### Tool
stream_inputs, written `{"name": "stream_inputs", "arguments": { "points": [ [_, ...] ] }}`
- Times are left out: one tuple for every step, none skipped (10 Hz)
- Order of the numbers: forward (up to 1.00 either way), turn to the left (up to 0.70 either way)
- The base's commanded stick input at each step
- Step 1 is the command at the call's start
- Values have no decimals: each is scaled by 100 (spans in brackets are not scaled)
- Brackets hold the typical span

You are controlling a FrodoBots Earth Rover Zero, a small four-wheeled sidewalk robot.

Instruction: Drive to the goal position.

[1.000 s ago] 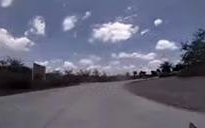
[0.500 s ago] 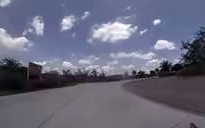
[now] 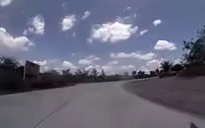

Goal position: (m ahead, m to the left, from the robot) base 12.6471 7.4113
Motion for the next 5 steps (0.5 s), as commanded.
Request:
{"name": "stream_inputs", "arguments": {
  "points": [
    [85, 0],
    [85, 0],
    [85, 0],
    [85, 0],
    [85, 0]
  ]
}}
